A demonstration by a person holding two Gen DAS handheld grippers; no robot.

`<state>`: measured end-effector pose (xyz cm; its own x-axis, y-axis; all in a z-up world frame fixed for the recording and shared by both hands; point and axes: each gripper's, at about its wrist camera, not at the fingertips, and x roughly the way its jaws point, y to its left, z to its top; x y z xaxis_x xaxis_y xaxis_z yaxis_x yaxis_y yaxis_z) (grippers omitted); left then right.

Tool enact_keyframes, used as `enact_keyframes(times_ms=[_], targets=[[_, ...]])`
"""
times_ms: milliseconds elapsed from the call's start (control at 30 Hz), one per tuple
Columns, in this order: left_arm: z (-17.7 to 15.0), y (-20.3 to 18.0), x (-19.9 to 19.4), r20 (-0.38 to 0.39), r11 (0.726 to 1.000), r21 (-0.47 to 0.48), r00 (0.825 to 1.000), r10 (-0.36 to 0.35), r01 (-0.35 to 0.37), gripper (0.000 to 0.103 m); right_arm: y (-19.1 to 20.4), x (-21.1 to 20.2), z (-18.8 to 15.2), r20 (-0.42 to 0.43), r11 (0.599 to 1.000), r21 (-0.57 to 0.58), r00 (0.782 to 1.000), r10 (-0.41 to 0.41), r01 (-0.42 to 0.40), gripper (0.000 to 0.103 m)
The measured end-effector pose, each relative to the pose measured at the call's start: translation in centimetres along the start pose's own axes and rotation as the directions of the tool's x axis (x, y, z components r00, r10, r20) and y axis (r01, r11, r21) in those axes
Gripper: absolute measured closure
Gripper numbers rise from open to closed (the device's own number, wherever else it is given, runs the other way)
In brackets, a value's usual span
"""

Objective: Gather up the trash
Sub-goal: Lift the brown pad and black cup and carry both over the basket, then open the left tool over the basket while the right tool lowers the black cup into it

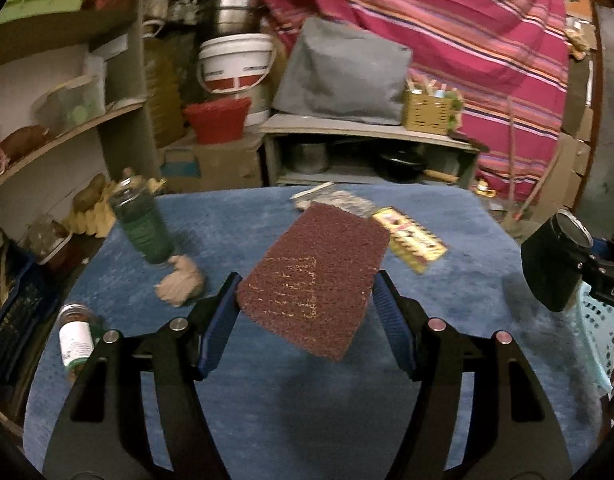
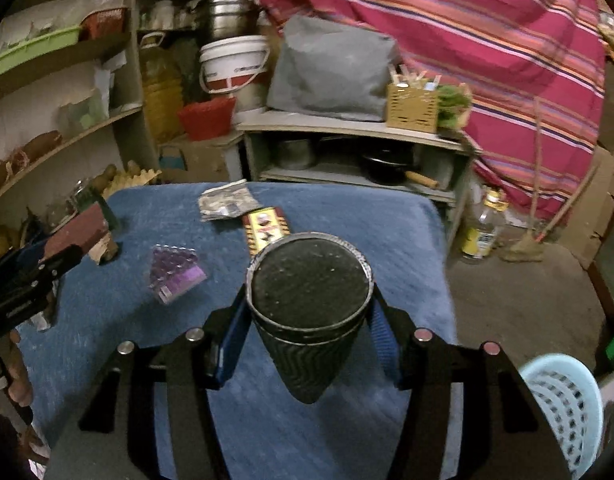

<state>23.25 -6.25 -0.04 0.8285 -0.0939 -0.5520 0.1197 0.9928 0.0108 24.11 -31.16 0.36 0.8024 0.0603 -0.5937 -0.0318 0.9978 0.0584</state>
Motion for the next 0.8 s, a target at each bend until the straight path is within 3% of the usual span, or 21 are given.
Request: enact_keyframes(times_ms=[433,633,800], targets=[[-0.7,-12.9,-3.3,0.015,0.981,0.117,0.987,-0.160,0.157,0.038,-11.1,-8.9,-4.8,0.024,0.976,0.141,0.985,-0.168,0.163,0.047],[-1.6,-19.0,-3.3,-0.014,0.960,0.149,0.972,-0.236,0.236,0.038,-16.2,-11.3,-7.0,0.009,0.952,0.197,0.970,-0.242,0.236,0.047],[-2.5,-24.3,-2.8,-0.056,0.932,0.168,0.947,-0.316,0.321,0.038,-19.4,-12.5,-9.0,-0.014,0.931,0.226,0.957,-0.290,0.286,0.047]])
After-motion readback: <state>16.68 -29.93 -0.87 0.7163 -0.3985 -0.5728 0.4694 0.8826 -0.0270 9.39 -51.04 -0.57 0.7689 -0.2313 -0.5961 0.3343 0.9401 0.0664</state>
